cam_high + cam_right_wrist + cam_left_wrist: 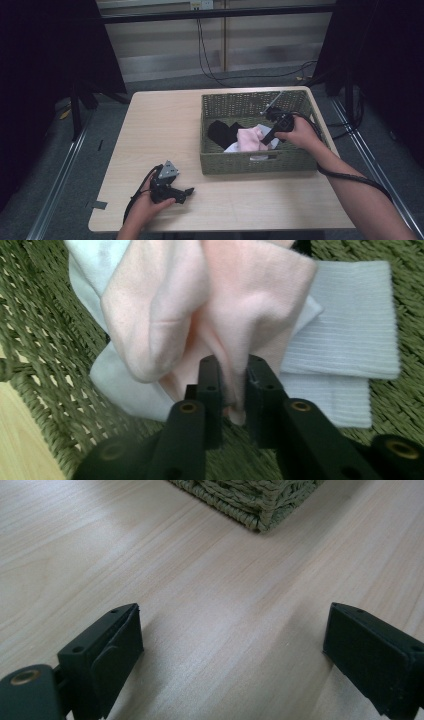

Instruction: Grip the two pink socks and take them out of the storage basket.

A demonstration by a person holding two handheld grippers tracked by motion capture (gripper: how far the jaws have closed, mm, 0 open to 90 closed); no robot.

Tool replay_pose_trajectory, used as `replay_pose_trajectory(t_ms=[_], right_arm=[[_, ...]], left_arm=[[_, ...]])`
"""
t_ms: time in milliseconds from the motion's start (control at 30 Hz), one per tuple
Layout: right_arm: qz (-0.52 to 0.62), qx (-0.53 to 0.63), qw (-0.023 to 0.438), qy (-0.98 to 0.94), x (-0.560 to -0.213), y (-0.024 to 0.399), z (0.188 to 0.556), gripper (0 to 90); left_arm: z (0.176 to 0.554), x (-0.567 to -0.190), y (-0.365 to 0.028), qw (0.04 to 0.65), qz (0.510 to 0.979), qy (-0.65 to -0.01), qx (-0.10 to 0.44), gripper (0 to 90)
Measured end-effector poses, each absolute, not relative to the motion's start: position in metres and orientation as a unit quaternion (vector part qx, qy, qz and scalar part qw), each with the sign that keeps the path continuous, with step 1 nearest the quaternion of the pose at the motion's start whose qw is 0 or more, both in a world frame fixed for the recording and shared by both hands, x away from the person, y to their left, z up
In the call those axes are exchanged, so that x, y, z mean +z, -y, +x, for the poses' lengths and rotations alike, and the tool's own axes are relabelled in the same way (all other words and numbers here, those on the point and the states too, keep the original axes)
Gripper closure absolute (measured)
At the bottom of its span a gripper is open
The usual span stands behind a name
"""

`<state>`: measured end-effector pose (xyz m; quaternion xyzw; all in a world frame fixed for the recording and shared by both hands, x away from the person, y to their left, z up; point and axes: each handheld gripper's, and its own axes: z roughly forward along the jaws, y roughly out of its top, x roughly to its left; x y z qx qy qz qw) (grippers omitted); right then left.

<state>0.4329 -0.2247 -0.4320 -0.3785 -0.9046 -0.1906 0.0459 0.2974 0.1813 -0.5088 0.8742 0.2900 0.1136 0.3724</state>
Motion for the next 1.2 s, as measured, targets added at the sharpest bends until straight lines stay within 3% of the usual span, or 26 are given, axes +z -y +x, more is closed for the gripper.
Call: replay_pose_trajectory(t_ms=[1200], right_arm=[[-0.407, -0.192, 0.028, 0.893, -0.374, 0.264, 0.429, 83.0]], left_arm=[[0.298, -0.508, -0.182, 0.370, 0.876, -0.288, 0.115, 8.4]])
